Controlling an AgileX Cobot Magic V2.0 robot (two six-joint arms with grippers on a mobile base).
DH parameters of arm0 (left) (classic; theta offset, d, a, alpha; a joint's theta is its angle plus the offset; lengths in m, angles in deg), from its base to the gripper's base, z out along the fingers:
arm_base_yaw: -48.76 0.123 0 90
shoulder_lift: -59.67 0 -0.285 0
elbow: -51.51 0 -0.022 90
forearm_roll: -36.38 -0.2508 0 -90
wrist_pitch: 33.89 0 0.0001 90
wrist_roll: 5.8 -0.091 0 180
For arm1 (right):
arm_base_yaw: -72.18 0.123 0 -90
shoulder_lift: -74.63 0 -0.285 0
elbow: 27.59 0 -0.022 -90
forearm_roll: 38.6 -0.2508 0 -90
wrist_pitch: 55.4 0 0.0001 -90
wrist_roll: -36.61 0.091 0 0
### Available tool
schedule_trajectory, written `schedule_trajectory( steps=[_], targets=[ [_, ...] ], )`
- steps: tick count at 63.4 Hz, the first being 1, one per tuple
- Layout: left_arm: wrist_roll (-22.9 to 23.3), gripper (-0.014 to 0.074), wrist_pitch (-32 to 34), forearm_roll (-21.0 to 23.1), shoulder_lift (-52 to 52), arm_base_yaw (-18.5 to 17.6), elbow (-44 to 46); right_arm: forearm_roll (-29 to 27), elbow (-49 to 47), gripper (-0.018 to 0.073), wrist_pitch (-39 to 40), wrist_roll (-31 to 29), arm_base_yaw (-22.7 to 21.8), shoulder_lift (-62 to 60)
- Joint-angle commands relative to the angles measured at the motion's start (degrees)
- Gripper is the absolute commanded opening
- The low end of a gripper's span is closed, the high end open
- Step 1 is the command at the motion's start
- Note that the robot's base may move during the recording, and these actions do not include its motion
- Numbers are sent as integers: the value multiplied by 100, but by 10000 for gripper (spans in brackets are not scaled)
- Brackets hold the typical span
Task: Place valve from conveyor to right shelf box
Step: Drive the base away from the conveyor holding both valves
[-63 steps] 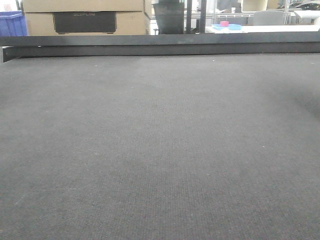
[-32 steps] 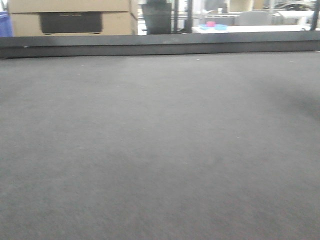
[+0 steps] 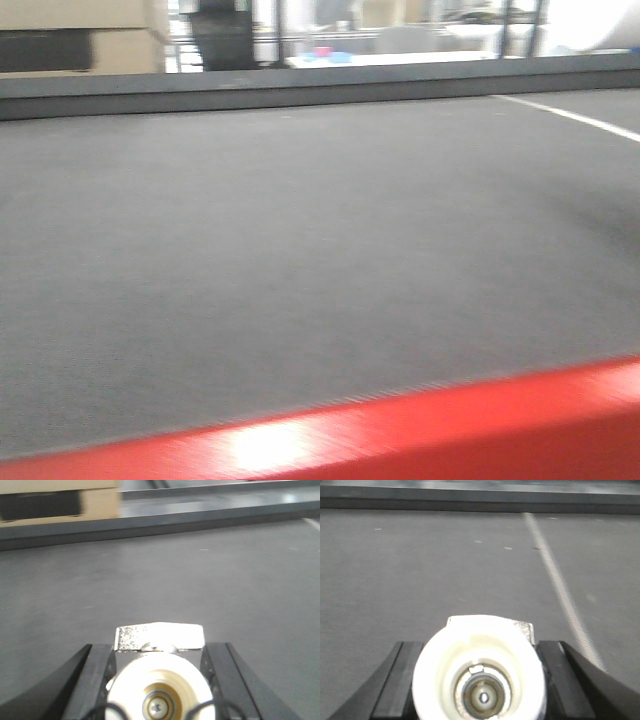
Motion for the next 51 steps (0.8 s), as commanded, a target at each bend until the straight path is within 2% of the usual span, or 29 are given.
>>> schedule_trajectory(
  steps=[1,51],
  targets=[
    [35,-111,284,79,53,-2,57,46,-117,-154,507,-2,-34,-103],
    [35,-111,284,79,53,-2,57,46,-117,-154,507,-2,-34,-103]
  ],
)
